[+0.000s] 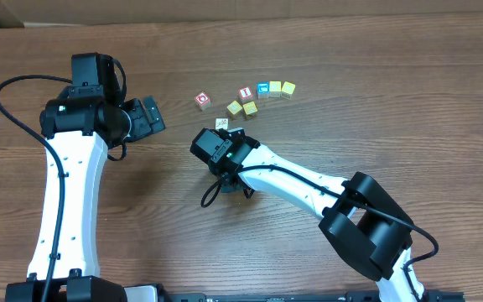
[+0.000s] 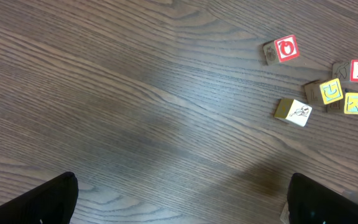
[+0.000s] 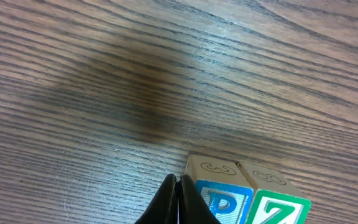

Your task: Flip 4 blocks

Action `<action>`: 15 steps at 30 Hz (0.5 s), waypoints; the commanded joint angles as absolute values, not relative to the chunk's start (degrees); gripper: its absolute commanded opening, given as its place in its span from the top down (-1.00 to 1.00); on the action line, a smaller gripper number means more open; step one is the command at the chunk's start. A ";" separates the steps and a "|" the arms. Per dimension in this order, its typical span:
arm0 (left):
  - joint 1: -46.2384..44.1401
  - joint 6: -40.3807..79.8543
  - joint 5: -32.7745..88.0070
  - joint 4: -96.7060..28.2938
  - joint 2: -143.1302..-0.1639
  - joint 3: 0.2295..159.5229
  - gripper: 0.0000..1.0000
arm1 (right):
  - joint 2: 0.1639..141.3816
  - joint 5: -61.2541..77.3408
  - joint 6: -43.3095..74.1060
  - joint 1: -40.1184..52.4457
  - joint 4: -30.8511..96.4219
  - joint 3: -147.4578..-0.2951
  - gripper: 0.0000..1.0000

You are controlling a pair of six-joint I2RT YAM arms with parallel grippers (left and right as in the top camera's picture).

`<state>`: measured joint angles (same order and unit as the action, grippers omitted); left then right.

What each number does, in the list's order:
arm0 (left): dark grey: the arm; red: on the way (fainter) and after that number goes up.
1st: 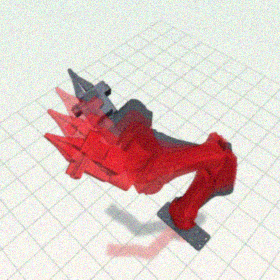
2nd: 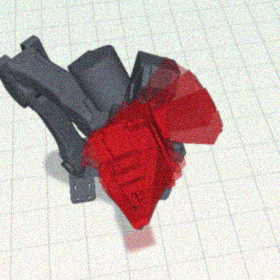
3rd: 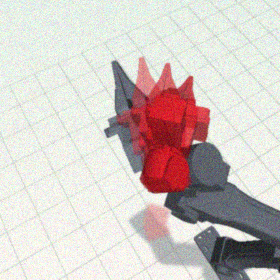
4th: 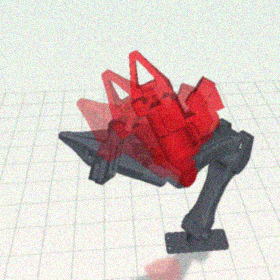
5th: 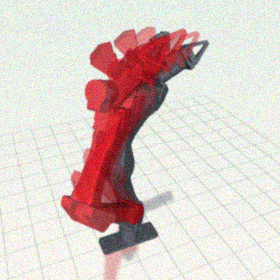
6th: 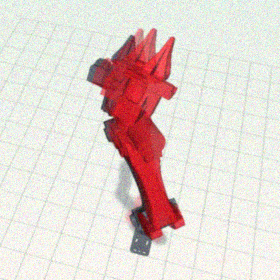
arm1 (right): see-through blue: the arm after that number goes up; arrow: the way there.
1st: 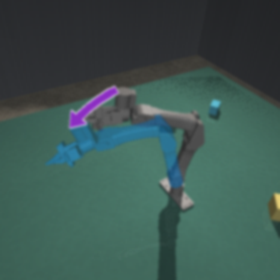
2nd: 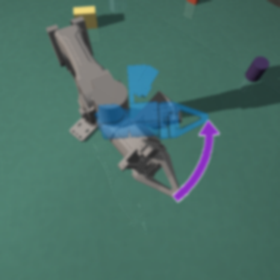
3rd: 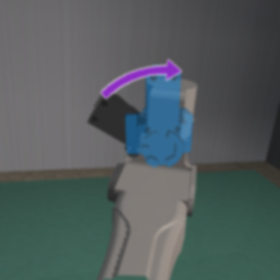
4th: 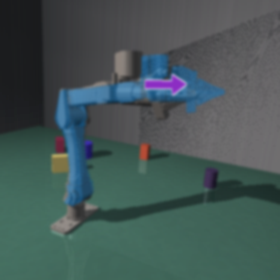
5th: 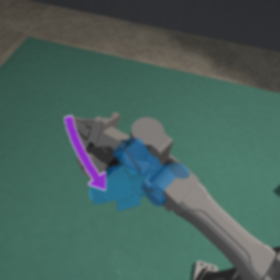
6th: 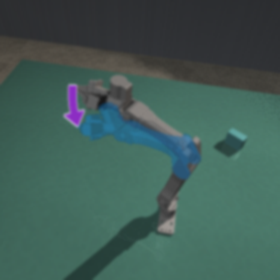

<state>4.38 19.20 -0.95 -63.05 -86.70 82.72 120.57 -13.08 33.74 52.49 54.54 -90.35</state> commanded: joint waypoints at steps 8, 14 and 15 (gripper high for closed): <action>4.49 19.73 -1.52 -63.13 -87.18 83.35 -1.00 | 120.90 -14.57 34.54 52.34 54.37 -89.93 0.90; 4.49 19.73 -1.50 -63.13 -87.18 83.35 -1.00 | 120.90 -14.57 34.54 52.34 54.37 -89.93 0.90; 4.49 19.73 -1.52 -63.16 -87.18 83.35 -1.00 | 120.90 -14.59 34.54 52.34 54.35 -89.93 0.89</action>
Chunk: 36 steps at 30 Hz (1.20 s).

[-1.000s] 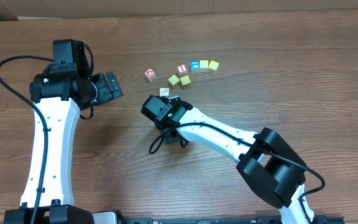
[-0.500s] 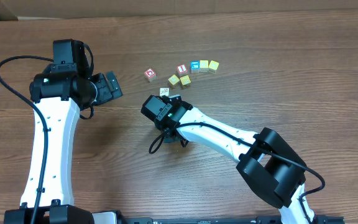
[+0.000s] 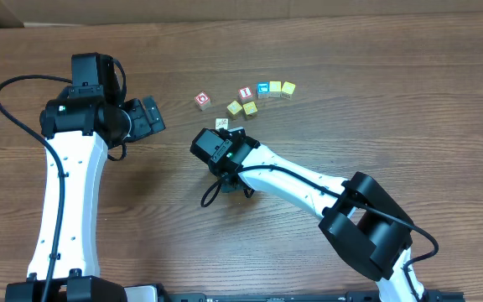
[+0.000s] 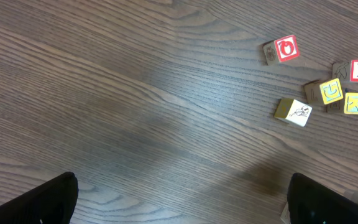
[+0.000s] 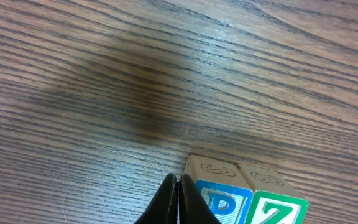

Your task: Flip 4 blocks

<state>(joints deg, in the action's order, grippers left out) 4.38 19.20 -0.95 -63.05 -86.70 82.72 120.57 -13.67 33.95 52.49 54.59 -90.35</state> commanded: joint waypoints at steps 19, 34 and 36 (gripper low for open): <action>4.49 19.75 -1.52 -63.16 -87.18 83.35 -1.00 | 120.14 -10.15 34.26 39.72 52.40 -98.70 0.09; 4.49 19.73 -1.52 -63.16 -87.18 83.35 -1.00 | 120.14 -7.84 28.42 2.87 58.65 -98.65 -1.00; 4.49 19.79 -1.34 -63.05 -87.18 83.35 -0.99 | 120.14 -7.55 28.47 -1.32 58.83 -98.65 -1.00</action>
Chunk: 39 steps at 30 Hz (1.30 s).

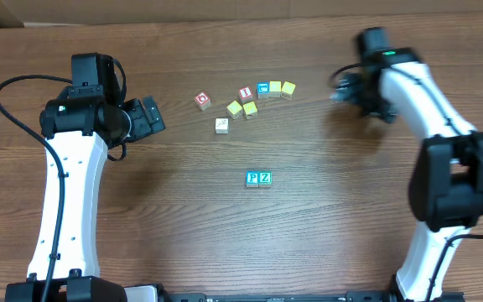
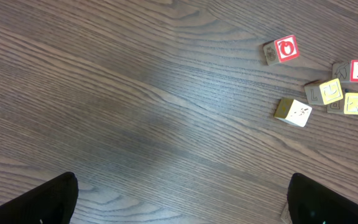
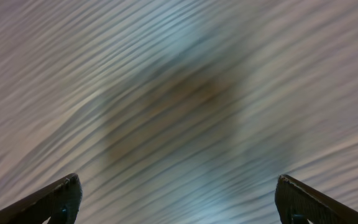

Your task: Flip 4 blocks

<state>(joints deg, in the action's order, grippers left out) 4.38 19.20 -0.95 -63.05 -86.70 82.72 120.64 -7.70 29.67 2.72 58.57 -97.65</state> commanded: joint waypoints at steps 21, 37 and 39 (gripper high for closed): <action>-12.03 21.45 10.39 -53.32 -97.25 83.88 -1.00 | 120.14 -5.23 28.45 -18.94 57.14 -98.65 -1.00; -15.99 18.33 6.00 -75.81 -123.46 123.70 -1.00 | 120.14 -5.21 28.45 -18.94 57.14 -98.65 -1.00; -15.99 18.37 5.98 -75.92 -124.49 123.70 -1.00 | 120.14 -5.23 28.45 -18.94 57.14 -98.65 -1.00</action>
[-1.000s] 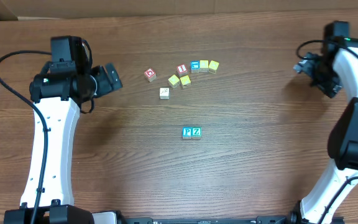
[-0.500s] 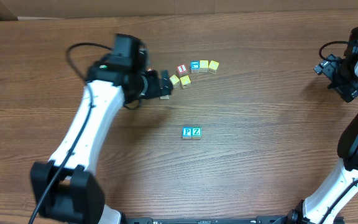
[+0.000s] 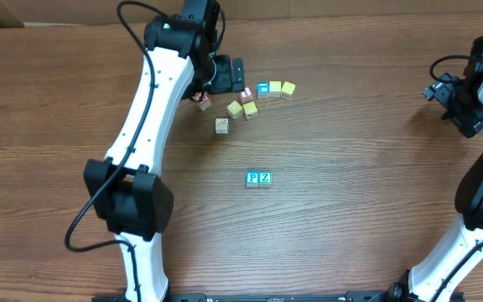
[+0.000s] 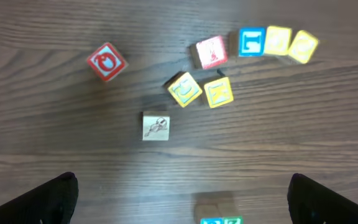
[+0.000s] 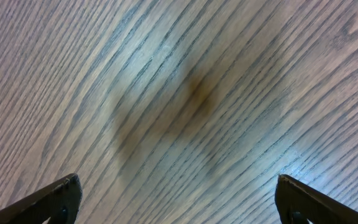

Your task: Flip 4 blocks

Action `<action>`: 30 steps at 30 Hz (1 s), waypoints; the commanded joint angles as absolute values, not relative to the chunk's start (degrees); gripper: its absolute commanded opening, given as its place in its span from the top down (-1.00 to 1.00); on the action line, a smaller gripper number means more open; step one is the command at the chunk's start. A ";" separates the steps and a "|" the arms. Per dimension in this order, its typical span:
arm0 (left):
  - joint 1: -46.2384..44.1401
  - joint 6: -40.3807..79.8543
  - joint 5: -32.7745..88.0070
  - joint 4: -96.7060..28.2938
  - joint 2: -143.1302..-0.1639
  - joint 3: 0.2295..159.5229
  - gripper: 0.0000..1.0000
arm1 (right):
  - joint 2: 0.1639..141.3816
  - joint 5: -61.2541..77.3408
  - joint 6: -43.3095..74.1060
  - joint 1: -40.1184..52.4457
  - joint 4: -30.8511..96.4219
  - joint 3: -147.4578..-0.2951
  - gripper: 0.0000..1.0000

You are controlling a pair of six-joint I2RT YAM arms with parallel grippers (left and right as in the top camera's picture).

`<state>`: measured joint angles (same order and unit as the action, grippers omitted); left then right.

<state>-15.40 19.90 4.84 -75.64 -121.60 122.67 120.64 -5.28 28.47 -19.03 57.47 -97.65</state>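
Observation:
Small lettered blocks lie in a loose cluster at the back middle of the table. In it are a red block (image 4: pixel 107 62), a pinkish-red one (image 4: pixel 211 52), a blue one (image 4: pixel 252 42), several yellow ones (image 4: pixel 184 89) and a cream picture block (image 4: pixel 156 126). A blue P and green Z pair (image 3: pixel 258 178) sits alone mid-table. My left gripper (image 3: pixel 229 75) hangs open high above the cluster, fingertips (image 4: pixel 48 199) at the frame's lower corners. At the far right, the right gripper (image 5: pixel 179 199) is open over bare wood.
The wooden table (image 3: pixel 350 210) carries only the blocks. My left arm (image 3: pixel 153 109) stretches from the near left up across the table to the cluster. My right arm (image 3: pixel 476 184) runs along the right edge.
My left arm has gone from the left side of the table to above the block cluster at the back. My right gripper has shifted further right, towards the table's edge. The blocks lie where they were.
At first my right gripper was shut, low beside the P and Z blocks mid-table, with the left arm held still at the left. Then the right arm stood open at the back right, the P-Z pair left alone. Now the left gripper is over the cluster.

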 commanded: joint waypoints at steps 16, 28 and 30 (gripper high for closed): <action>-18.41 20.62 1.52 -79.05 -134.72 120.36 0.00 | 120.14 -5.23 28.45 -18.94 57.12 -98.65 -1.00; -18.37 20.62 -4.60 -76.58 -137.12 120.36 -0.02 | 120.14 -5.21 28.47 -18.94 57.14 -98.65 -1.00; -18.44 20.60 -5.08 -75.81 -137.53 120.36 -0.01 | 120.14 -5.23 28.45 -18.94 57.14 -98.65 -1.00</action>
